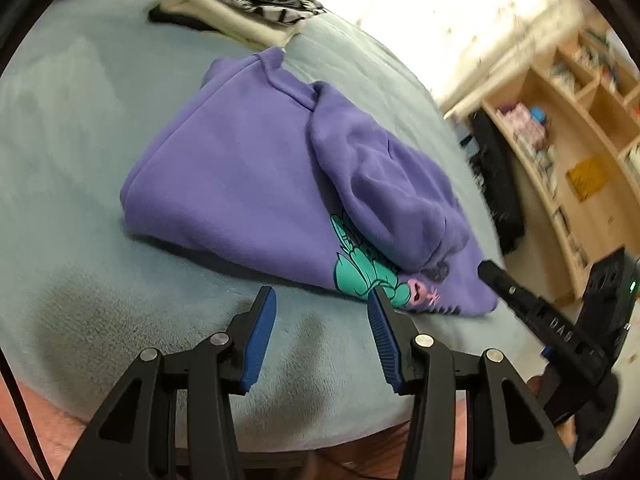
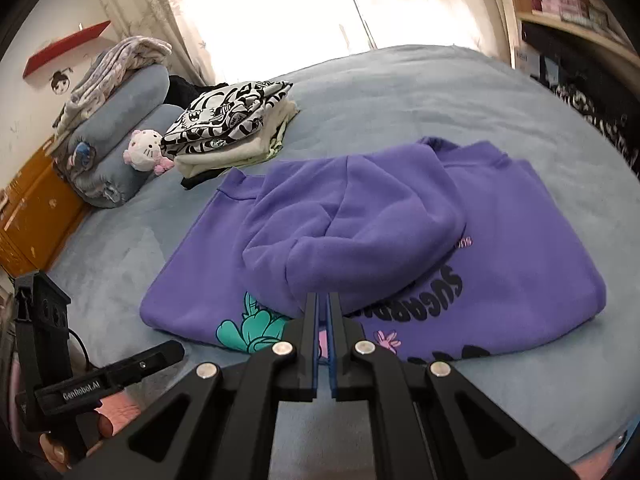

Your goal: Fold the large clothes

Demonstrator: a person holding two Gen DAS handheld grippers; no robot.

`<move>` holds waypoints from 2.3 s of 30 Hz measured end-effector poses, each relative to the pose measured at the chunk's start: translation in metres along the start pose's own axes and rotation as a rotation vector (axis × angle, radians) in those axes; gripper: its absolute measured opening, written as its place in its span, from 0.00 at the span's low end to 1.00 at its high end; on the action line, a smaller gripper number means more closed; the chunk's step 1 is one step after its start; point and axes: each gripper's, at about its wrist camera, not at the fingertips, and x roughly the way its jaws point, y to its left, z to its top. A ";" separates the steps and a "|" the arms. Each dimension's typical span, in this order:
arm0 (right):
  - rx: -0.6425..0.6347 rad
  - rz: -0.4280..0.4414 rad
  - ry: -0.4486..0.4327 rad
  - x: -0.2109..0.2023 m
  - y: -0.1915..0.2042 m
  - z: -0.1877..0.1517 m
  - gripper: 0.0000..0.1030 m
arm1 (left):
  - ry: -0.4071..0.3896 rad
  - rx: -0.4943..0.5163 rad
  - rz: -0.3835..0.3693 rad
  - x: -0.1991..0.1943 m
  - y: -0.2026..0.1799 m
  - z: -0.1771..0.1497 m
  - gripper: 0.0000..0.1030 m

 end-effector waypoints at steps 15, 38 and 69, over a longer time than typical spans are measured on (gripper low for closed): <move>-0.107 -0.014 -0.022 0.019 0.021 0.015 0.03 | -0.053 -0.130 -0.061 0.045 0.032 0.027 0.45; -0.051 0.021 0.012 0.096 -0.003 0.003 0.03 | -0.325 0.106 0.088 0.045 -0.038 0.073 0.21; 0.605 0.038 -0.084 -0.042 -0.243 -0.043 0.03 | -0.039 0.838 0.037 0.191 -0.345 -0.018 0.20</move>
